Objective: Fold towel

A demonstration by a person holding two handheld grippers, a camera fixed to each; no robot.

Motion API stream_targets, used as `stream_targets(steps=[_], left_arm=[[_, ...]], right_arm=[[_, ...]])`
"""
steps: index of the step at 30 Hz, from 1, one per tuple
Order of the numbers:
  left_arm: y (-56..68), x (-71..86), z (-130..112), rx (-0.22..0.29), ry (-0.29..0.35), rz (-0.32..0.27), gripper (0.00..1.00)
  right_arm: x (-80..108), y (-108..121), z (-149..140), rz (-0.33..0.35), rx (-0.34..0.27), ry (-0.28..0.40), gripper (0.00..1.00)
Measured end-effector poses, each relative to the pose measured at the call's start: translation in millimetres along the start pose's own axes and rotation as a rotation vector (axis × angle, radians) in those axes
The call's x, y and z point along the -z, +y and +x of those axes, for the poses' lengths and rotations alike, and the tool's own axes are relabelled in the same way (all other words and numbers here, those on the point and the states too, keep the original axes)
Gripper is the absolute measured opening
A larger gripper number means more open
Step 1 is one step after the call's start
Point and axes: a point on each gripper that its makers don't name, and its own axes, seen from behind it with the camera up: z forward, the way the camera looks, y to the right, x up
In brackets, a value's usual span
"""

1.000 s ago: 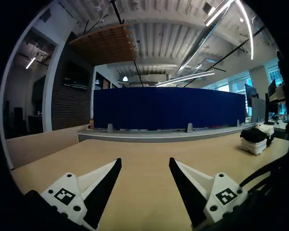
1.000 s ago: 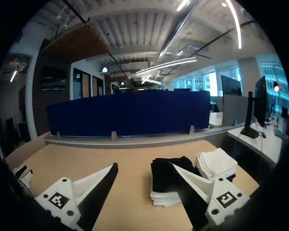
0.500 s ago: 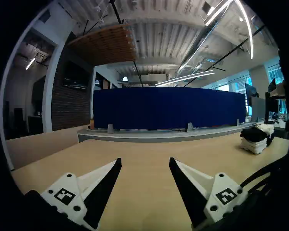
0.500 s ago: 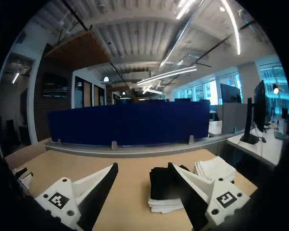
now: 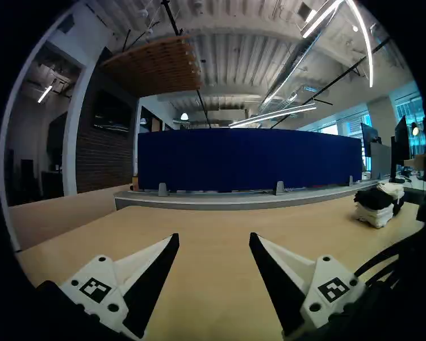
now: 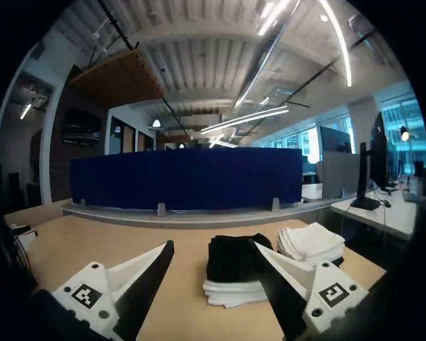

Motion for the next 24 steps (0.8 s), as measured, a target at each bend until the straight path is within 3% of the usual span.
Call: stream_targets(steps=[11,24], left_arm=[[0.1,-0.3,0,0.0,0.0,0.0,0.92],[0.3,0.3,1,0.0,0.0,0.0,0.92]], right_arm=[[-12.4,8,-30,0.008,-0.054,0.036,1.0],[-15.0,12,-60,0.01,-0.062,0.02,1.0]])
